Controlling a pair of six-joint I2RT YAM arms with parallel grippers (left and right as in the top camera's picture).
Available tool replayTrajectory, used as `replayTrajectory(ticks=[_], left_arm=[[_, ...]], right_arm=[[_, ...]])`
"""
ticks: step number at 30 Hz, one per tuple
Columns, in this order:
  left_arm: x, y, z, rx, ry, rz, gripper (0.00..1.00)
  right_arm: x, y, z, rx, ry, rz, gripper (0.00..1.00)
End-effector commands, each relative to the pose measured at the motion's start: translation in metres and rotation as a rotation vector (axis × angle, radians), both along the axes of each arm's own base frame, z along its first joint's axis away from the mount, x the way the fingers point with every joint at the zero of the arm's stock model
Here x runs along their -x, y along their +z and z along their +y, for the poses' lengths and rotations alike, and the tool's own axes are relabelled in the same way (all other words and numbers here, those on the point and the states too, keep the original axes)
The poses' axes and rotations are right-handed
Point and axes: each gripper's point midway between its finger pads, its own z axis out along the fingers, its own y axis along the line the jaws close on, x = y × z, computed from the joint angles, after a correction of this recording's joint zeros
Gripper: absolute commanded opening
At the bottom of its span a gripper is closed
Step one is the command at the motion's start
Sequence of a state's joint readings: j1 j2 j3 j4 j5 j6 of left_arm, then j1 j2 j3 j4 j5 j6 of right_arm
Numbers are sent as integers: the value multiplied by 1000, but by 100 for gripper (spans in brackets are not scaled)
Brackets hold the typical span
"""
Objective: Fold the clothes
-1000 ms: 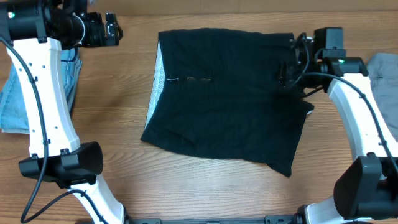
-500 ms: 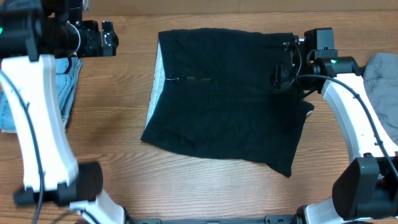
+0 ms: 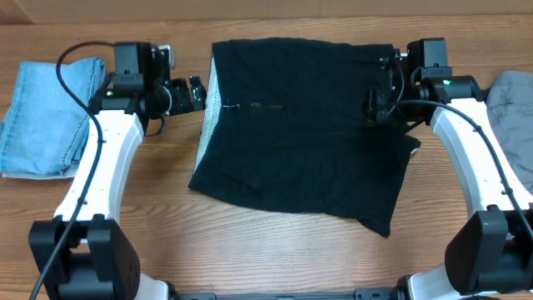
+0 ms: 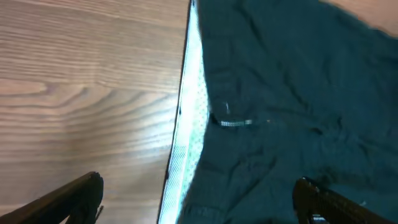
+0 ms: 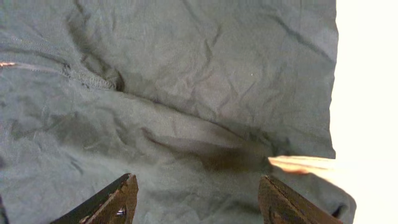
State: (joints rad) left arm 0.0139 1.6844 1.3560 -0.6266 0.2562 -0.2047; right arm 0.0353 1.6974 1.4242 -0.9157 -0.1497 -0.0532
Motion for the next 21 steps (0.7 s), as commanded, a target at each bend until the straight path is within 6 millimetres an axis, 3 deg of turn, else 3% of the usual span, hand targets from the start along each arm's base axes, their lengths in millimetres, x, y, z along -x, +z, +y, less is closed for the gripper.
replayTrajectory(ticks=[1,3,7,12,16,18,21], left_arm=[[-16,3,-4,64,-58,-64,100],[-22,-13,-10,63,-79,-48,100],[-32,-47,-43,106,-161,-15,100],[-43,-86,-80,102,-234,-8,80],[-48,-100,-90,92,-250,-11,80],[-48,-109,-86,63,-232,2,75],[-49,-113,-80,37,-213,8,75]], right_arm=[[-7,7,1,5,9,-32,66],[-7,7,1,6,9,-34,66],[-8,7,-3,25,-1,-39,66],[-8,7,-3,25,-1,-38,66],[-8,7,-3,25,-1,-38,66],[-8,7,-3,25,-1,-38,66],[-8,7,-3,25,-1,-37,66]])
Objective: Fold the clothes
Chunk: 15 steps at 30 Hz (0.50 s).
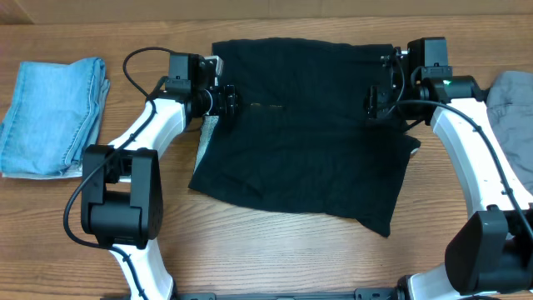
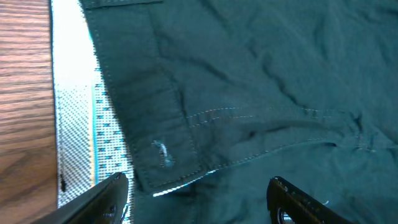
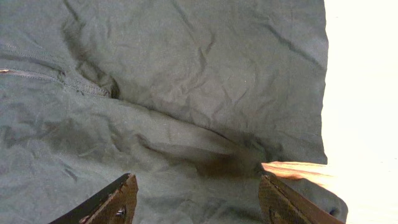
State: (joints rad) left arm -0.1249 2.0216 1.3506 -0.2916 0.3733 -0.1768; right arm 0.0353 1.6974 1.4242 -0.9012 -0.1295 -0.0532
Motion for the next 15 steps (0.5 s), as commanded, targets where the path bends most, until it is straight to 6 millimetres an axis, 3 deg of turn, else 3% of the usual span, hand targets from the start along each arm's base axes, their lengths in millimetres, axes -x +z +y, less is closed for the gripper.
replayTrajectory(ticks=[1,9,15], left_arm=[[-5,-9,9,-56,24,-2,75],[7,-20,-4,-73,-7,42,75],[2,-26,-7,-78,3,31,72]], right_arm=[[-4,6,1,8,8,-22,66],[-4,6,1,8,8,-22,66],[-3,6,1,8,8,-17,66]])
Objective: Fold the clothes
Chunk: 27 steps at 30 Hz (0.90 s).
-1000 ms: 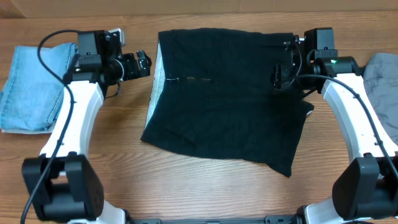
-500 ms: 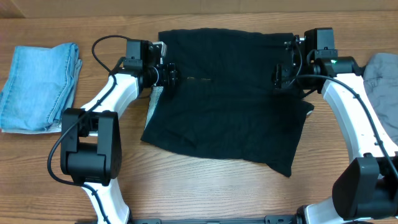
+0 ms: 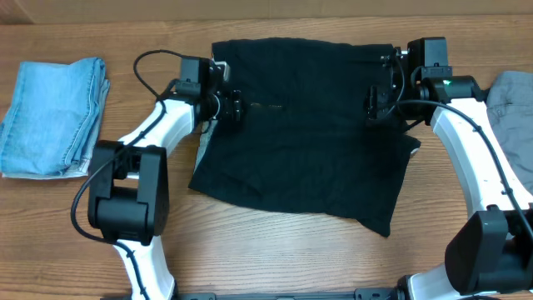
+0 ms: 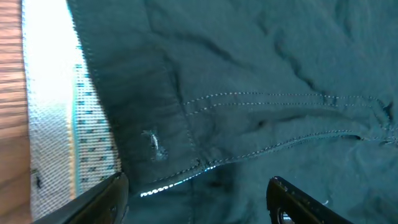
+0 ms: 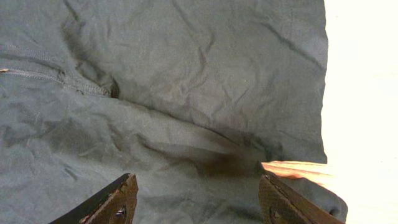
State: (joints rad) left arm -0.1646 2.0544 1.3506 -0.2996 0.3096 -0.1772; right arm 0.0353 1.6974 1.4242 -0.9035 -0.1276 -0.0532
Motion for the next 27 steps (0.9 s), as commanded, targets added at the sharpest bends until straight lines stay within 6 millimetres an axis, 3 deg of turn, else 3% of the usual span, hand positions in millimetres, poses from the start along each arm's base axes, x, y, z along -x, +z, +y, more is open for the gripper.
replayTrajectory(ticks=[1,6,15,18,23,27], left_arm=[[-4,-7,4,-29,22,-1,72],[-6,-9,11,-60,60,-1,77],[-5,-21,11,-57,70,22,77],[-6,-21,11,-54,74,21,68],[-5,-21,9,-51,69,24,66],[-4,-20,4,-25,52,29,52]], right_arm=[[-4,6,1,6,9,-20,66],[-4,6,1,6,8,-20,66],[-4,6,1,6,9,-19,66],[-3,6,1,6,8,-17,66],[-3,6,1,6,8,-17,66],[-3,6,1,6,8,-17,66]])
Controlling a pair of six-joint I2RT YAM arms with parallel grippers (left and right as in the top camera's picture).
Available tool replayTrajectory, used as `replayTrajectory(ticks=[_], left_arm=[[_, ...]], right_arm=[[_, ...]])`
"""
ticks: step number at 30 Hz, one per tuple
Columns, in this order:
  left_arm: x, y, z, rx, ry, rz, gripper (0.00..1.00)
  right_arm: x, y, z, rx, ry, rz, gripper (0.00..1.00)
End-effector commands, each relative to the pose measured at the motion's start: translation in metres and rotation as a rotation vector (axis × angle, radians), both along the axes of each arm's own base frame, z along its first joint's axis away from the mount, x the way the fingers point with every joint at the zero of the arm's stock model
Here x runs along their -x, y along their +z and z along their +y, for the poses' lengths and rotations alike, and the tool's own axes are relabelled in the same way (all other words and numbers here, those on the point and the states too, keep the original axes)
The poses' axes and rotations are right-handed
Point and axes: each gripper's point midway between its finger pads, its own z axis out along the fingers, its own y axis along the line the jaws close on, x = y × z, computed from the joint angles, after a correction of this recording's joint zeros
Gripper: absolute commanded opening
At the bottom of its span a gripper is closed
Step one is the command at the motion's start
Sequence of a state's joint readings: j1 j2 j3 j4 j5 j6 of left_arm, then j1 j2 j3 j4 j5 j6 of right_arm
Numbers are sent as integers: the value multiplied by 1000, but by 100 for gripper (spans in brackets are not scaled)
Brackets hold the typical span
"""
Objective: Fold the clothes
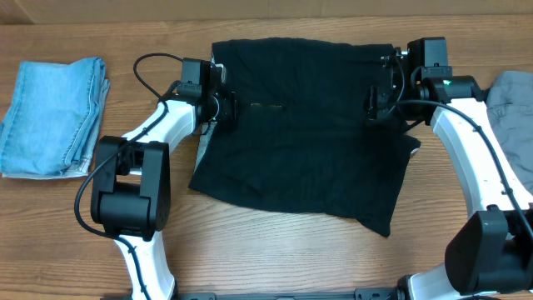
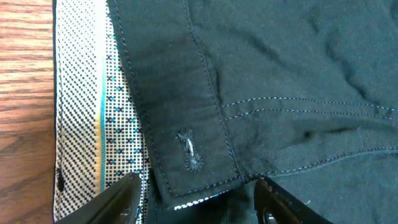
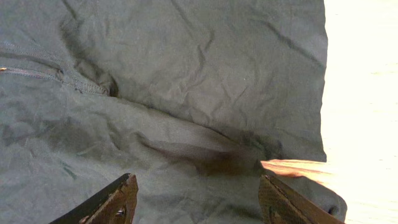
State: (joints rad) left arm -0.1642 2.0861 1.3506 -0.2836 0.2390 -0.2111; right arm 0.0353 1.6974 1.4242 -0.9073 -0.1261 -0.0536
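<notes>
A black garment (image 1: 304, 125) lies spread flat in the middle of the table, its waistband with a checked inner lining (image 2: 81, 124) at the left edge. My left gripper (image 1: 225, 107) is open and low over that waistband; in the left wrist view the left gripper (image 2: 198, 205) straddles the band's corner by the buttonhole (image 2: 188, 149). My right gripper (image 1: 372, 107) hovers open over the garment's right side; in the right wrist view the right gripper (image 3: 196, 205) has wrinkled cloth (image 3: 186, 93) between its fingers, nothing held.
Folded blue jeans (image 1: 50, 104) lie at the far left of the wooden table (image 1: 250, 250). A grey garment (image 1: 512, 100) sits at the right edge. The black garment's lower right corner (image 1: 387, 221) points toward the front.
My left gripper has shifted slightly left toward the waistband edge and sits closer to the cloth, the buttonhole now nearer its jaws. The right gripper has not moved.
My left gripper first stood open over bare table just left of the garment. Then it was over the waistband edge, then a little further onto the cloth, and now low at the band's corner. The right gripper stayed open over the right side throughout.
</notes>
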Motion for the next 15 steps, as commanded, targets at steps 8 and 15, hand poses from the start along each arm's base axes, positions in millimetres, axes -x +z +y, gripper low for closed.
replayTrajectory(ticks=[8,15], left_arm=[[0,-1,-10,39,-22,6,9],[-14,19,-11,43,-21,-19,4]], right_arm=[[-4,6,1,4,9,-21,66],[-4,6,1,4,9,-21,66]])
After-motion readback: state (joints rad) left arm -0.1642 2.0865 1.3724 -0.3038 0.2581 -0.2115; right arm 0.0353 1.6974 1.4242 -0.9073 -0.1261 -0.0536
